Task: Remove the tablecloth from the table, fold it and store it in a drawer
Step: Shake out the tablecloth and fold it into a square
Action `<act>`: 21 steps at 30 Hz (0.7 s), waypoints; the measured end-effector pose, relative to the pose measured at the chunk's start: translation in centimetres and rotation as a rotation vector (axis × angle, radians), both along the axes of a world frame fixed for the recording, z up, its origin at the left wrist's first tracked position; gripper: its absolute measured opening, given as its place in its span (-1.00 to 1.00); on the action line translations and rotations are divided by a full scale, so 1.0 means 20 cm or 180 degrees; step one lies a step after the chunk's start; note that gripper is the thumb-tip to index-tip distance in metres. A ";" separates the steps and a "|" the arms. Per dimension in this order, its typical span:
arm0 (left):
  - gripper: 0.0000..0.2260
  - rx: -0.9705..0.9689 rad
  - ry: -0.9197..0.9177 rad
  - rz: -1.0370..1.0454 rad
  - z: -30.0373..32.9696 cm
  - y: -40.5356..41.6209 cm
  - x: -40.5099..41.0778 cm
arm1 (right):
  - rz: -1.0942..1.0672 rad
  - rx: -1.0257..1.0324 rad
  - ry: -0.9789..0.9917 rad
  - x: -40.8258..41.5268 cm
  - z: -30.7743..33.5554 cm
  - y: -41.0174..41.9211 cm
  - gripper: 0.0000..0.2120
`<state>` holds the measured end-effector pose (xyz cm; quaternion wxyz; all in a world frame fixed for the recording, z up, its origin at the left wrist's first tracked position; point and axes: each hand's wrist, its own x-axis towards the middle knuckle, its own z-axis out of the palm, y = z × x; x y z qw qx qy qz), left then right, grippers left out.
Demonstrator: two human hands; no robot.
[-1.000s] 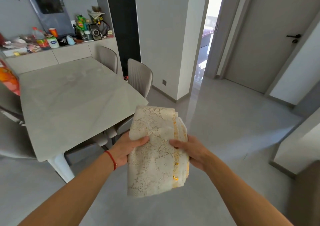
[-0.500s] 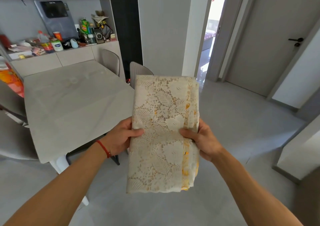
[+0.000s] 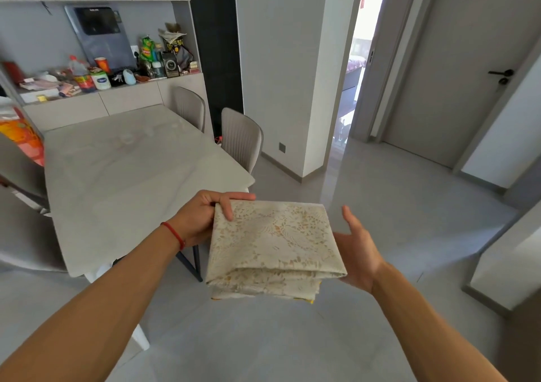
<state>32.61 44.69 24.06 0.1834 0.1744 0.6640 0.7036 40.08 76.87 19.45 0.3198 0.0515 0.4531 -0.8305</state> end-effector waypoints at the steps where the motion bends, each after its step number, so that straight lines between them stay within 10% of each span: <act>1: -0.52 -0.0074 0.0022 0.0009 0.00 -0.01 0.00 | 0.0039 0.0108 0.0079 0.01 0.01 -0.02 -0.19; 7: -0.83 0.0043 -0.0962 0.0668 -0.09 0.00 0.05 | -0.0566 0.0272 0.0491 0.02 -0.02 -0.15 -0.44; 11: -0.43 0.1411 -0.2546 -0.0344 -0.29 -0.03 0.21 | -0.0733 0.0108 0.0423 0.03 -0.02 -0.17 -0.48; 16: -0.44 0.0638 -0.2176 -0.0444 -0.45 -0.04 0.38 | -0.0827 0.0786 0.0131 0.03 -0.07 -0.20 -0.50; 21: -0.52 0.0260 -0.1586 0.0054 -0.41 -0.16 0.37 | -0.0449 0.0141 -0.0378 0.02 -0.09 -0.24 -0.34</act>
